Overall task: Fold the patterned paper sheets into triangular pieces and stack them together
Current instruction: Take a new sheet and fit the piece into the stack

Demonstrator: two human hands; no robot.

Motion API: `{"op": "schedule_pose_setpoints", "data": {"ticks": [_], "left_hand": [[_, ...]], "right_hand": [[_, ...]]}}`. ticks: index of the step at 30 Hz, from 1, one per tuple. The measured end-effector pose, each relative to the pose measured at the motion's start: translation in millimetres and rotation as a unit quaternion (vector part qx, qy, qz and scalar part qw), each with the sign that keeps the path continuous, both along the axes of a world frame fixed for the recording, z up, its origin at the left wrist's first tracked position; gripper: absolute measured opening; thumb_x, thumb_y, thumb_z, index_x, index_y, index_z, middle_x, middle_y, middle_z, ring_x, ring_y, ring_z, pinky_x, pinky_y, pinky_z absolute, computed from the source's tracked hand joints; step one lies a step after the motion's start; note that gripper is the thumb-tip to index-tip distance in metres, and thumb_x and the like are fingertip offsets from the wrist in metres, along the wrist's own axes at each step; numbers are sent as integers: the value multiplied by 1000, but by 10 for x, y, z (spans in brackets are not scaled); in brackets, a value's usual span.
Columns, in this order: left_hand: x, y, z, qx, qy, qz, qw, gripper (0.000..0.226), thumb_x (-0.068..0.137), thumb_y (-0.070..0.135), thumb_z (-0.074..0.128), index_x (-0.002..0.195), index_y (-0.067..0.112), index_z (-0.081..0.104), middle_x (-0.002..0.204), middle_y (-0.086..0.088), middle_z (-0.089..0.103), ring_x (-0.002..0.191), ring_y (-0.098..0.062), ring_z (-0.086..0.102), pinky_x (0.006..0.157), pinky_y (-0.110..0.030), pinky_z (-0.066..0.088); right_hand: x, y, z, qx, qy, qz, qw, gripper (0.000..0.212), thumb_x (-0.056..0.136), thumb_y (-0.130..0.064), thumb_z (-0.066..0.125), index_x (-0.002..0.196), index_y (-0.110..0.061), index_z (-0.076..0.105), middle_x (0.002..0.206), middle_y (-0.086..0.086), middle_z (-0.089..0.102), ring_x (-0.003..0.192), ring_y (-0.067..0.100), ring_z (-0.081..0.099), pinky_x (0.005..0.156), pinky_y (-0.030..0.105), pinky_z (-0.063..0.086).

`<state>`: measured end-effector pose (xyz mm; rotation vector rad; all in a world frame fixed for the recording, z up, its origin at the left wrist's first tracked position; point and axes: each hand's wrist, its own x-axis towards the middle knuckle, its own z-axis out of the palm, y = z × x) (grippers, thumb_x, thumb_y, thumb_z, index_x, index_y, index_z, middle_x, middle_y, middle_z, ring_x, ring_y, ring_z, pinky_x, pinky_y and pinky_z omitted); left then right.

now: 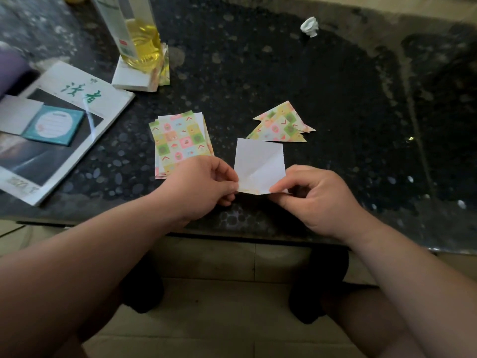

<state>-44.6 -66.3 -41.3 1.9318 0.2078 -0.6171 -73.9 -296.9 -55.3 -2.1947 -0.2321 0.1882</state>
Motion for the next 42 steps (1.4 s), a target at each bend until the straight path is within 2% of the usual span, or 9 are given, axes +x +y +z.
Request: {"op": "schedule_pose_setpoints", "data": {"ticks": [3,5,8,11,19,24,31,39,42], "left_hand": [[-4,21,27,136,-97,-88,982,12,93,23,74,86,31,68,76,11,72,73,-3,69,74,-19,57],[-29,26,35,197,-147,-146,958,7,95,30,70,93,36,68,83,21,62,78,1,59,81,-19,51],[-78,35,-35,233,-206,-239,920,19,99,27,63,116,31,73,98,20,51,93,-2,50,91,-21,40],[-137,34,-71,246,-219,-278,902,24,96,33,67,120,32,71,109,15,52,109,-9,48,99,-25,40],[-110,19,-111,233,-201,-202,930,17,98,39,63,98,29,77,96,16,56,98,-9,52,94,-28,45],[-131,-31,-101,248,-185,-173,935,16,98,39,62,89,32,73,95,13,60,95,-14,57,94,-42,50],[-144,-106,-87,281,-184,-146,931,23,98,43,62,77,35,60,89,15,59,92,-14,56,88,-39,49],[-175,-91,-120,269,-213,-126,931,22,96,40,65,76,37,57,84,17,57,87,-11,55,91,-39,48],[-223,-99,-143,291,-280,-164,900,9,97,28,63,88,31,64,92,12,58,92,-15,53,91,-37,42]], "right_hand": [[10,5,-8,-30,29,-3,999,6,83,-19,85,84,-25,82,85,-9,66,73,8,60,63,13,42],[19,5,-26,-63,29,-4,998,6,84,-23,84,81,-27,81,84,-9,64,73,5,58,62,12,38],[33,6,-53,-124,35,7,992,4,85,-28,82,82,-27,81,80,-10,63,77,5,59,65,20,44],[21,24,-63,-142,53,15,988,1,87,-27,81,86,-28,82,80,-12,63,77,4,61,67,20,46],[42,74,33,-145,112,10,983,15,90,-41,75,82,-28,78,81,-11,69,80,5,63,72,29,51],[121,122,64,-153,154,-53,975,31,94,-43,70,71,-23,74,64,-9,65,61,3,58,56,23,40],[281,236,112,-184,212,-110,954,39,90,-50,74,67,-18,74,68,-1,71,64,15,65,65,34,53],[319,317,110,-211,227,-123,943,29,85,-44,80,72,-19,74,71,0,70,69,14,65,57,29,46],[313,331,113,-211,218,-124,945,28,85,-41,79,70,-18,73,68,-2,68,68,13,64,56,29,44]]}}
